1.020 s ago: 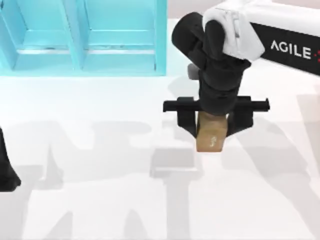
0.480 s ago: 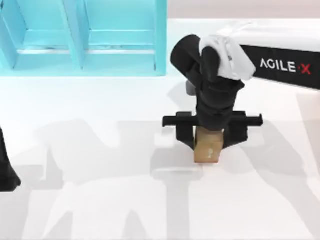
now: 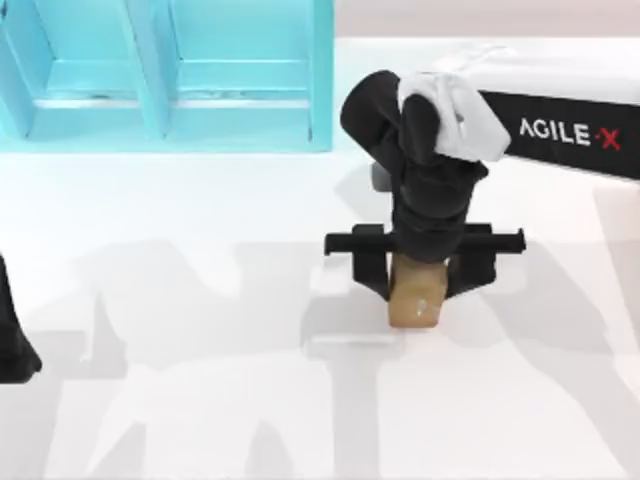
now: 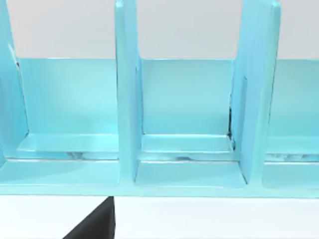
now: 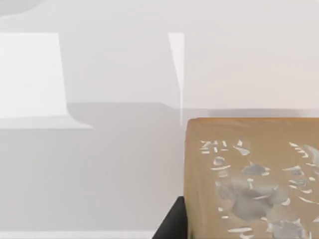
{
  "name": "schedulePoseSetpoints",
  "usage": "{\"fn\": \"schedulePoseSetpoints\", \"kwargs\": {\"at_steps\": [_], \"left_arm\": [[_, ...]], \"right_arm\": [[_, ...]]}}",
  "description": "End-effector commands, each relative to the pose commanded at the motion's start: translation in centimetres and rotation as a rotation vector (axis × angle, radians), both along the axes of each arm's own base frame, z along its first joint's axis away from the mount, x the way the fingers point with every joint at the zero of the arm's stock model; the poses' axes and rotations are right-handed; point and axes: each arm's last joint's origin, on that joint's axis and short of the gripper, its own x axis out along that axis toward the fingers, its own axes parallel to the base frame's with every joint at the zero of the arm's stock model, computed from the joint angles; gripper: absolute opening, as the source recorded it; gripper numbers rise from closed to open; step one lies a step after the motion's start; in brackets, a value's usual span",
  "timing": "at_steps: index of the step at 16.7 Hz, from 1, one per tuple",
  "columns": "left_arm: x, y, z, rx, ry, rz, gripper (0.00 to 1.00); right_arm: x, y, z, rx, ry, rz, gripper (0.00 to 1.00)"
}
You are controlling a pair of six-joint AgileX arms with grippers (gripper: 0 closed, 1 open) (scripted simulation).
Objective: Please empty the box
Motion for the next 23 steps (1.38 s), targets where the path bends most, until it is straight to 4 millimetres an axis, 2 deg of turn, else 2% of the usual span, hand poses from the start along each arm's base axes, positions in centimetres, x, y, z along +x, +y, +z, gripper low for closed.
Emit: {"fn": "schedulePoseSetpoints", "kwargs": {"at_steps": [6, 16, 19, 23], "left_arm": [[0.0, 0.0, 0.0, 0.0, 0.0, 0.0, 1.0], [0.0, 0.0, 0.0, 0.0, 0.0, 0.0, 1.0], [0.0, 0.0, 0.0, 0.0, 0.0, 0.0, 1.0], [0.0, 0.0, 0.0, 0.0, 0.0, 0.0, 1.0]], "right_arm": [[0.0, 0.0, 0.0, 0.0, 0.0, 0.0, 0.98], [0.1, 0.0, 0.1, 0.001, -0.001, -0.002, 1.0], [0.3, 0.2, 2.2, 0.003, -0.005, -0.001, 1.0], [0.1, 0.0, 6.6, -0.004, 0.007, -0.001, 1.0]]}}
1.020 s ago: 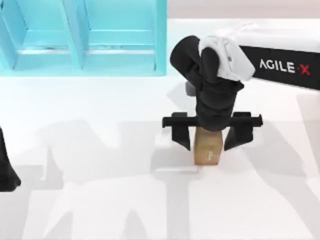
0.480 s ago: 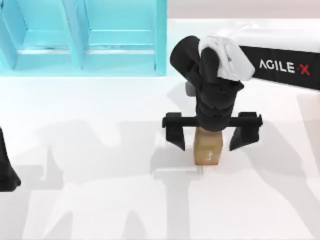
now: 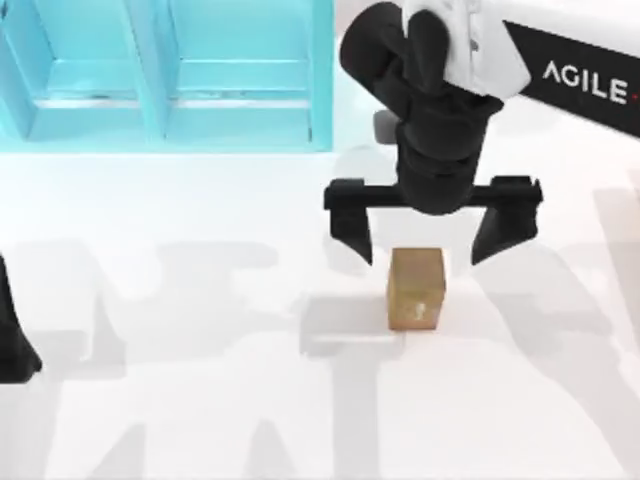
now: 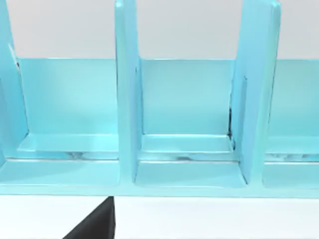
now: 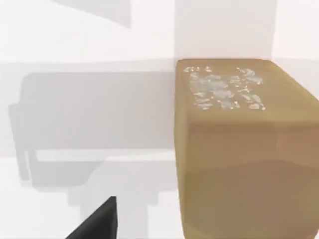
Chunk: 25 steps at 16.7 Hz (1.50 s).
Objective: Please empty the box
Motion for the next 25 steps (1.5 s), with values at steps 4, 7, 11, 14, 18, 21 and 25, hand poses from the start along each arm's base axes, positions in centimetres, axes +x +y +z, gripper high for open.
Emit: {"fn": "schedulePoseSetpoints", "kwargs": {"at_steps": [4, 7, 11, 14, 18, 21, 25], "left_arm": [[0.0, 0.0, 0.0, 0.0, 0.0, 0.0, 1.0], [0.0, 0.0, 0.0, 0.0, 0.0, 0.0, 1.0], [0.0, 0.0, 0.0, 0.0, 0.0, 0.0, 1.0], [0.0, 0.0, 0.0, 0.0, 0.0, 0.0, 1.0], [0.0, 0.0, 0.0, 0.0, 0.0, 0.0, 1.0], [0.0, 0.0, 0.0, 0.0, 0.0, 0.0, 1.0], [0.0, 0.0, 0.0, 0.0, 0.0, 0.0, 1.0]], "right_arm": [[-0.1, -0.1, 1.4, 0.004, -0.007, -0.001, 1.0], [0.0, -0.1, 1.2, 0.002, -0.004, 0.001, 1.0], [2.3, -3.8, 1.5, -0.003, -0.001, 0.002, 1.0], [5.1, -10.1, 2.1, -0.007, 0.005, 0.004, 1.0], [7.2, -22.4, 3.2, -0.005, 0.012, 0.004, 1.0], [6.1, -32.0, 4.1, 0.001, 0.011, 0.002, 1.0], [2.9, -40.6, 5.1, 0.005, 0.002, 0.0, 1.0]]}}
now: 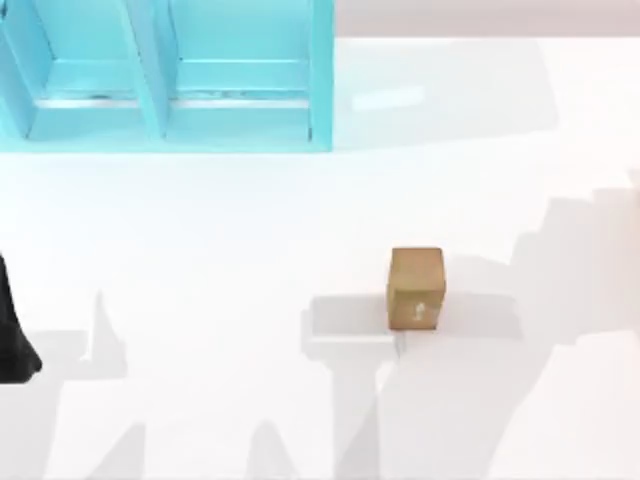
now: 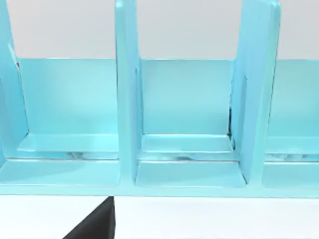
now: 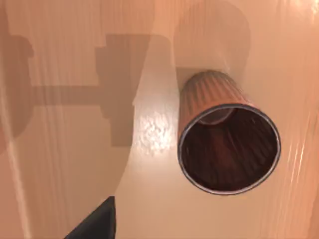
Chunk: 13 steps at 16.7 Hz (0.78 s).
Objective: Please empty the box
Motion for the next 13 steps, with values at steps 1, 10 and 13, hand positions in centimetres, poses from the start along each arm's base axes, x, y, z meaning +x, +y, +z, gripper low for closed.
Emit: {"fn": "schedulePoseSetpoints", "kwargs": {"at_steps": [1, 10, 13], "left_arm": [[0.0, 0.0, 0.0, 0.0, 0.0, 0.0, 1.0], [0.0, 0.0, 0.0, 0.0, 0.0, 0.0, 1.0], [0.0, 0.0, 0.0, 0.0, 0.0, 0.0, 1.0]], "right_arm": [[-0.6, -1.1, 0.2, 0.0, -0.002, 0.0, 1.0], [-1.0, -2.8, -1.0, 0.003, -0.001, 0.0, 1.0], [-0.9, -3.5, -3.7, 0.001, -0.004, 0.0, 1.0]]}}
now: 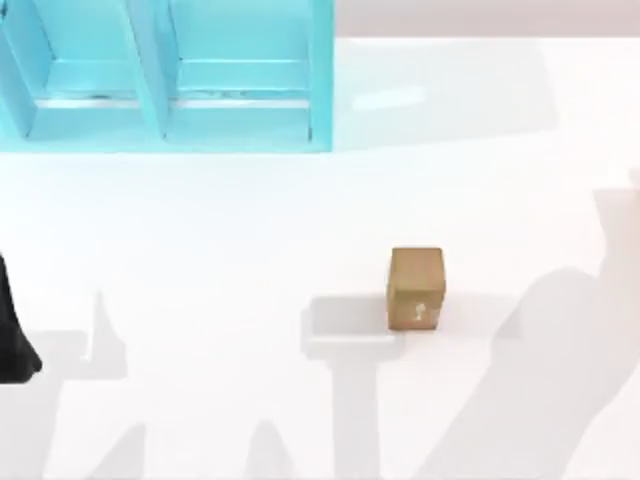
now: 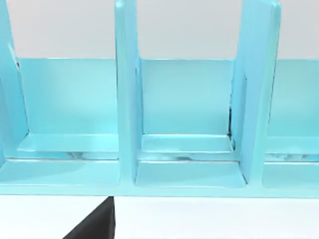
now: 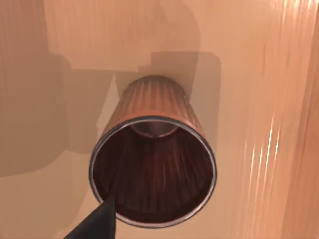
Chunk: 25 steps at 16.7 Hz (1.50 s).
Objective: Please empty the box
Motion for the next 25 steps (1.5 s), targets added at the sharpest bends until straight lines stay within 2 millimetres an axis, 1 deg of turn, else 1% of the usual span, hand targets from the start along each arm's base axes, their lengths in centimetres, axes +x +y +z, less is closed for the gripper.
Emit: {"fn": "schedulePoseSetpoints", "kwargs": {"at_steps": [3, 6, 8, 9, 13, 25], "left_arm": [[0.0, 0.0, 0.0, 0.0, 0.0, 0.0, 1.0], [0.0, 0.0, 0.0, 0.0, 0.0, 0.0, 1.0], [0.0, 0.0, 0.0, 0.0, 0.0, 0.0, 1.0], [0.0, 0.0, 0.0, 0.0, 0.0, 0.0, 1.0], [0.0, 0.0, 0.0, 0.0, 0.0, 0.0, 1.0], [0.0, 0.0, 0.0, 0.0, 0.0, 0.0, 1.0]], "right_arm": [[-0.1, 0.5, -2.5, 0.0, 0.0, 0.0, 1.0], [-0.1, 1.2, -4.4, 0.0, 0.0, 0.0, 1.0], [-0.3, 1.3, -5.5, -0.001, -0.001, 0.0, 1.0], [-0.4, 1.3, -5.8, -0.001, -0.001, 0.0, 1.0], [-0.4, 1.3, -5.9, 0.0, -0.001, 0.0, 1.0], [-0.4, 1.3, -5.9, 0.0, -0.001, 0.0, 0.1]]}}
